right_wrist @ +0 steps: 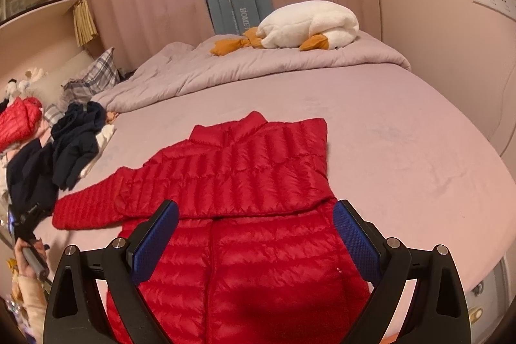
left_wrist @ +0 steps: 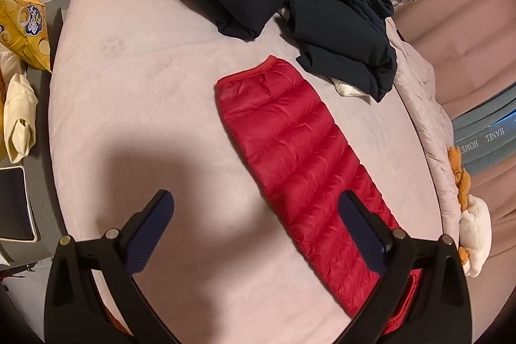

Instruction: Fold large clothes

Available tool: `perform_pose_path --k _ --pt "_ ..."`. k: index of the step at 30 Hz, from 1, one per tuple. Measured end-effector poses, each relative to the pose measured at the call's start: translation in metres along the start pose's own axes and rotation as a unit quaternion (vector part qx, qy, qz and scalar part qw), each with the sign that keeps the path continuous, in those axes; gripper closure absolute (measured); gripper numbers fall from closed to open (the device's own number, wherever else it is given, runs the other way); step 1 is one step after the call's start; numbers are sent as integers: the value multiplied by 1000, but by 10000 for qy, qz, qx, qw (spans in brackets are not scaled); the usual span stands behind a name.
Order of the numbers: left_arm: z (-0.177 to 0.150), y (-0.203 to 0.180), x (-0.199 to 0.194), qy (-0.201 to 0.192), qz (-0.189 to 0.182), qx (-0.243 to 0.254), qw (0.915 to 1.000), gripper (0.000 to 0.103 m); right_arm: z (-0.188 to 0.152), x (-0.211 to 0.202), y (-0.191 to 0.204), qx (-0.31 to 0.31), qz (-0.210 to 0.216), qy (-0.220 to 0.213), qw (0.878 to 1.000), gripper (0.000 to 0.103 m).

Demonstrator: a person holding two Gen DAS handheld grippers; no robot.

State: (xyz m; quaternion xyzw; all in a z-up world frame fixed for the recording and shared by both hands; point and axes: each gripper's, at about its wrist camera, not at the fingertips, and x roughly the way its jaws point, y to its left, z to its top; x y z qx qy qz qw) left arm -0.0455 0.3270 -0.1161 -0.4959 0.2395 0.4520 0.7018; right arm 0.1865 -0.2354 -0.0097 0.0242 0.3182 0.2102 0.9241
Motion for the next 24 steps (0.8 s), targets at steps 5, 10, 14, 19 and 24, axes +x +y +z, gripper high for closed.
perform_pose_path --k 5,10,14,19,24 --pt "5 3 5 32 21 -67 10000 2 2 2 5 -24 -43 23 10000 7" --pt "11 8 12 168 19 -207 9996 2 3 7 15 -97 -12 71 9999 7" --pt "16 7 14 176 -7 -205 9996 2 4 12 22 -164 -24 121 9998 7" --pt "20 6 19 194 32 -206 9996 2 7 15 26 -141 -26 143 9998 7" --pt "21 6 24 236 126 -166 9995 2 8 19 28 -164 -60 199 9996 7"
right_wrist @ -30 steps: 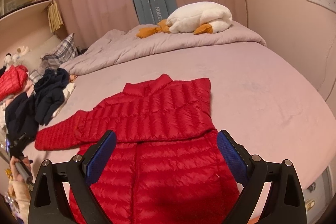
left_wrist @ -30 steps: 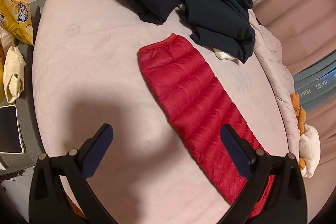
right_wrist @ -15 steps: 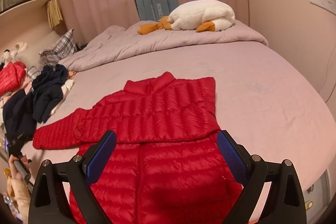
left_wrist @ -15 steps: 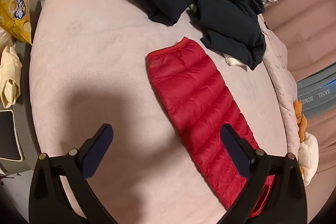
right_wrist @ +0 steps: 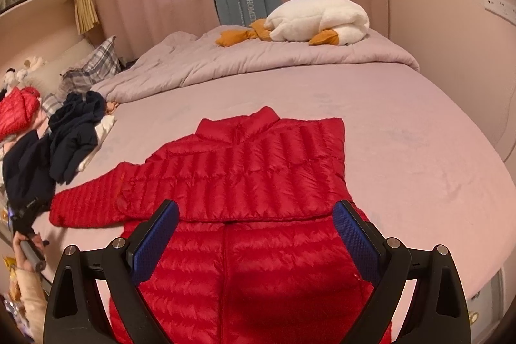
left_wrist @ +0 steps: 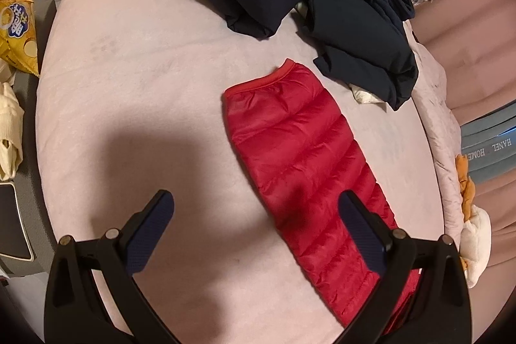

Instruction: Fold large clothes

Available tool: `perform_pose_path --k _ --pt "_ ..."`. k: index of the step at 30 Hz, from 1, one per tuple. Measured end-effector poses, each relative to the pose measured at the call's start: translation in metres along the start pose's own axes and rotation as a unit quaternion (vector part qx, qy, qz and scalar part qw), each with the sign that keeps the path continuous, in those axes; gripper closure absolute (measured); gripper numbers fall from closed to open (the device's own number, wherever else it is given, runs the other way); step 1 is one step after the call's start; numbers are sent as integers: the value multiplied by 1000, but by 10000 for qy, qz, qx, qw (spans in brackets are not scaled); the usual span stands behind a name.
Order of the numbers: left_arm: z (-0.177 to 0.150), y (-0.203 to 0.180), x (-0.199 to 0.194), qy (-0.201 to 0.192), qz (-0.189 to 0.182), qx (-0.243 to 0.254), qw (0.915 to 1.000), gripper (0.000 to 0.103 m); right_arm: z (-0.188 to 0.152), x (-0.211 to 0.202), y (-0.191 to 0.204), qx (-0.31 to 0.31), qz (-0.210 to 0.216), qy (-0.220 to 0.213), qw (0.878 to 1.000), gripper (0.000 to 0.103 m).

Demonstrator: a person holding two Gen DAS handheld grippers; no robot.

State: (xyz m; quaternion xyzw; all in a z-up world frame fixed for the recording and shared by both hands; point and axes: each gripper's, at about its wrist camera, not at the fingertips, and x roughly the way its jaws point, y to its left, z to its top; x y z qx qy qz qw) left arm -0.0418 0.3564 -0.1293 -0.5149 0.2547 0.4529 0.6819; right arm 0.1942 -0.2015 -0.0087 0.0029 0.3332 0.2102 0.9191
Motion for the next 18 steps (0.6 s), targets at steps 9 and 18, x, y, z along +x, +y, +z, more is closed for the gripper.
perform_pose_path --k 9,18 --pt "5 -2 14 46 145 -3 9999 2 4 7 -2 54 -26 52 10000 7" --pt "4 -9 25 56 216 64 9997 2 6 10 -6 139 -114 60 9998 7"
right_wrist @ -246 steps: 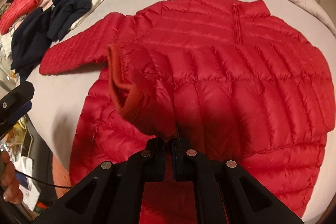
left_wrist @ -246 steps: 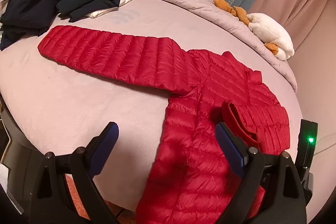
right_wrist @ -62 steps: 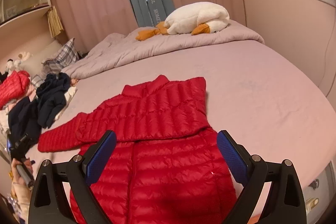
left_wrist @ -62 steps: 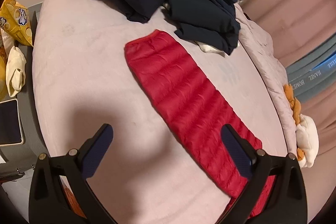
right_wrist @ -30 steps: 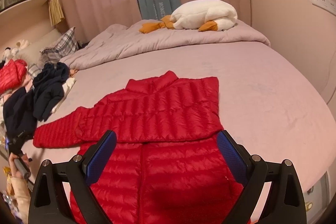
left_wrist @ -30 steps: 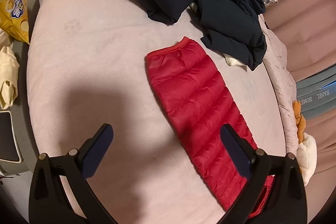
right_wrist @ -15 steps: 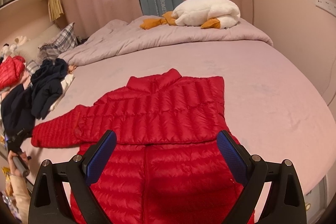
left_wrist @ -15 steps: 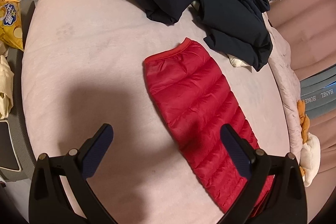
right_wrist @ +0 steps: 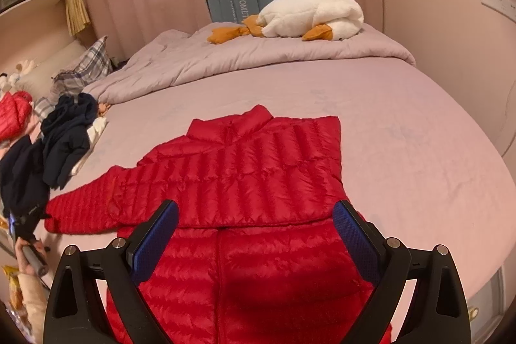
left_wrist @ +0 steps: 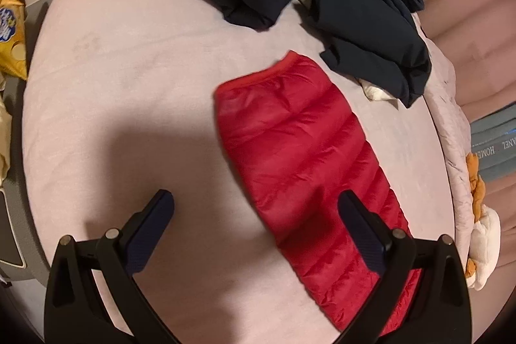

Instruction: Fold large clothes

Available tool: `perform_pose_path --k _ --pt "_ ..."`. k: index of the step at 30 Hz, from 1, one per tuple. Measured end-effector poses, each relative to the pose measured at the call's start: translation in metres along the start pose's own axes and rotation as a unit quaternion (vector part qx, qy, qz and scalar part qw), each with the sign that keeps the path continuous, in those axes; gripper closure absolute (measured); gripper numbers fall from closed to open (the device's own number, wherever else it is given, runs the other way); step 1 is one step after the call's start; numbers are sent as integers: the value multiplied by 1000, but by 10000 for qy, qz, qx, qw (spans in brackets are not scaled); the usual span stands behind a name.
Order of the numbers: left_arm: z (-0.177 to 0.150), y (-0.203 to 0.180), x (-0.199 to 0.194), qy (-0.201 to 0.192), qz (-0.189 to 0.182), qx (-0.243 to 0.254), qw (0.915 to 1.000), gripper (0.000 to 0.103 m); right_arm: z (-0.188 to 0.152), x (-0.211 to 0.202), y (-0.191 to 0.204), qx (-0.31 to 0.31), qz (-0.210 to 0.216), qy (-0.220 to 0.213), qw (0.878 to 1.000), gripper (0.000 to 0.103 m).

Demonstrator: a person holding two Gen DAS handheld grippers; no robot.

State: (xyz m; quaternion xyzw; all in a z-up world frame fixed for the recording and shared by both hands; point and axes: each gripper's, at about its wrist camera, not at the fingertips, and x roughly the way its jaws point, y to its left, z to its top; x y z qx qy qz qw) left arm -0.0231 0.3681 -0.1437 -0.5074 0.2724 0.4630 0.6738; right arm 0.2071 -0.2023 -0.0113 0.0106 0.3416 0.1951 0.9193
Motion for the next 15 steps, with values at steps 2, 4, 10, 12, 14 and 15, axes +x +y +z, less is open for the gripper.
perform_pose_path --k 2,4,10,12,14,15 --pt "-1 -2 2 -19 24 9 10000 2 -1 0 -1 21 -23 15 10000 7" --pt "-2 -4 4 -48 41 41 10000 2 -2 0 -2 17 -27 39 10000 7" --pt "-3 -8 6 -151 42 57 9999 5 -3 0 -7 87 -73 57 9999 7" --pt "-4 -10 8 -203 -7 71 9998 12 -3 1 -9 116 -67 79 9999 7" --pt "-5 -13 10 -256 -69 88 9996 20 -5 3 -10 134 -33 101 9999 7" --pt "-4 -14 11 -301 -42 101 9995 27 -5 4 -11 144 -27 107 9998 7"
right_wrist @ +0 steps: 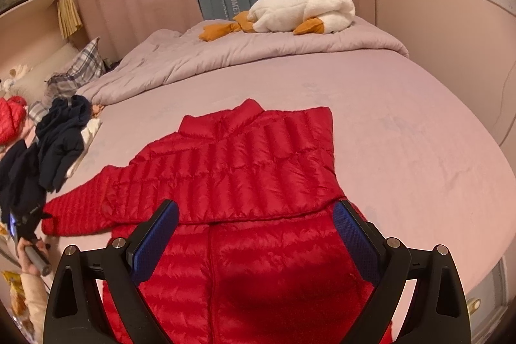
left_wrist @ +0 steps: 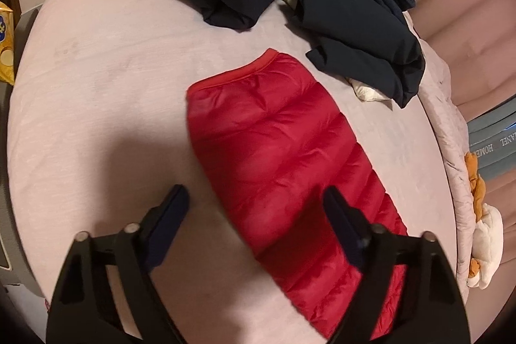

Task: Fold large clothes
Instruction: 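Close the left tool on the red sleeve cuff and lift it, then carry the sleeve with the left tool across the jacket body and release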

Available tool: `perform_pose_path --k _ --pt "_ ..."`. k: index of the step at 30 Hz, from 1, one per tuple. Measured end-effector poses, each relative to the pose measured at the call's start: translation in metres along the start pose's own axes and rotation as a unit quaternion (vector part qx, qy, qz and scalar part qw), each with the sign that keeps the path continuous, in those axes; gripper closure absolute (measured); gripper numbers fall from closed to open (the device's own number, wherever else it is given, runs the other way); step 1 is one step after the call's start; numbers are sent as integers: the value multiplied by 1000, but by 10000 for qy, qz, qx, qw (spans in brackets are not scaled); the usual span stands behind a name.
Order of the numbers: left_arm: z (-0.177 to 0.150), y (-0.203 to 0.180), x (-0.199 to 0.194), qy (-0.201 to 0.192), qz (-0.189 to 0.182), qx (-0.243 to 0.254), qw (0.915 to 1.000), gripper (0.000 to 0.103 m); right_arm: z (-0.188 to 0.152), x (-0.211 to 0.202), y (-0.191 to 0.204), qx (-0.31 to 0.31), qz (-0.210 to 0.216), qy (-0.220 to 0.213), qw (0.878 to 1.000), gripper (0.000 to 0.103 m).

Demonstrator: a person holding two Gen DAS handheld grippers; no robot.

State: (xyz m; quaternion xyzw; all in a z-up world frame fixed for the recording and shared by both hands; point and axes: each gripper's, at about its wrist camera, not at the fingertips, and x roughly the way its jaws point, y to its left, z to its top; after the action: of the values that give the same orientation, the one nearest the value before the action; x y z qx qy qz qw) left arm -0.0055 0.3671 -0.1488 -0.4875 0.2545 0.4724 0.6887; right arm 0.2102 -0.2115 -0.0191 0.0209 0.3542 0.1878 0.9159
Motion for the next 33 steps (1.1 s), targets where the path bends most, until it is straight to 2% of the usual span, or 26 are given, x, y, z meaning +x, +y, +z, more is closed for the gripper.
perform_pose_path --k 1,2,3,4,5,6,12,17,23,29,33 --pt "0 -1 1 -79 72 34 9999 42 -1 1 -1 18 14 5 10000 7" --pt "0 -2 2 -123 121 63 9998 50 -1 1 -1 31 41 16 10000 7" --pt "0 -3 3 -151 129 93 9998 69 -2 2 -2 41 57 27 10000 7" --pt "0 -4 4 -152 155 130 9997 81 -3 3 -3 60 80 41 9999 7" --pt "-1 -6 4 -157 154 206 9995 86 -5 3 -4 74 100 54 9999 7" --pt "-1 -7 3 -179 102 282 9994 95 -5 3 -5 82 102 61 9999 7" --pt "-10 -13 -29 -458 -124 139 9988 98 -10 -9 -14 167 207 -67 9996 7" --pt "-23 -41 -77 -893 -421 500 9939 98 -14 -22 -26 256 196 -248 9992 7" --pt "-47 -79 -124 -1065 -987 931 9850 98 -22 -28 -41 450 212 -283 9984 7" --pt "-78 -108 -168 -1251 -1546 1468 9690 98 -24 -36 -50 488 5 -463 9977 7" --pt "-103 -128 -194 -1263 -1924 1959 9532 98 -25 -39 -53 506 69 -531 9973 7"
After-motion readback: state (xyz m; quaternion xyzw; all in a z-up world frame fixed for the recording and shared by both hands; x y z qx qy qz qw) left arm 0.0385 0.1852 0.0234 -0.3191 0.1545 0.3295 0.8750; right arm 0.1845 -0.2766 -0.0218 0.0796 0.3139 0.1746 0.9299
